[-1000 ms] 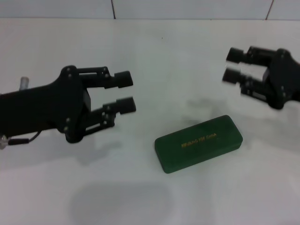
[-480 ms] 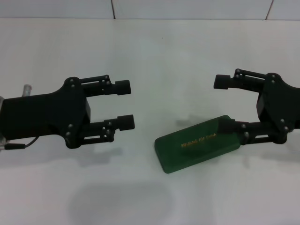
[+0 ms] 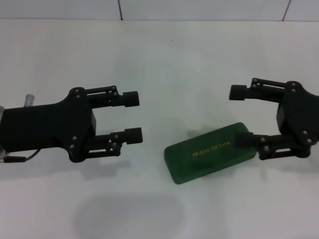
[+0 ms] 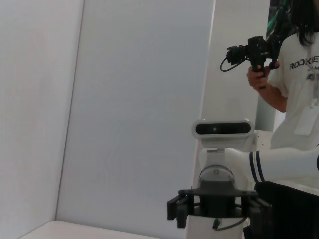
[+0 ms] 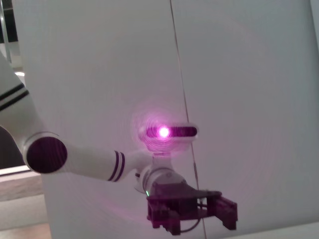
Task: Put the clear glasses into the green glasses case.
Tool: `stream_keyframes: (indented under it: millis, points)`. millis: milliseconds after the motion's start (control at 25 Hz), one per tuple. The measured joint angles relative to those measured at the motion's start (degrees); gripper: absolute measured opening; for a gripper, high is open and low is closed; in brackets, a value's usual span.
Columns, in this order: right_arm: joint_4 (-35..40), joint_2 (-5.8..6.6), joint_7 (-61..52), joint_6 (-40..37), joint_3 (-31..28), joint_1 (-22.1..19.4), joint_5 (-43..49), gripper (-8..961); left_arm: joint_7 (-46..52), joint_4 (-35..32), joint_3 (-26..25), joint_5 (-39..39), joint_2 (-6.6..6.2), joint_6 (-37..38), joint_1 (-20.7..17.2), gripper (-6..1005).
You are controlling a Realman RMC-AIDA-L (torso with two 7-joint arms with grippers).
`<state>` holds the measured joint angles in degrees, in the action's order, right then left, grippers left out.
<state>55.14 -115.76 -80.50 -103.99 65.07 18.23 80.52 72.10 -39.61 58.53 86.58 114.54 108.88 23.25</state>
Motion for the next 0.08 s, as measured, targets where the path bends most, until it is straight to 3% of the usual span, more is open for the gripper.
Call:
stream_keyframes:
  millis: [80]
  points:
    - [-0.3, 0.07, 0.1, 1.0, 0.5, 0.5, 0.5, 857, 0.0, 0.1, -0.1, 0.0, 0.08, -0.1, 0.1, 666]
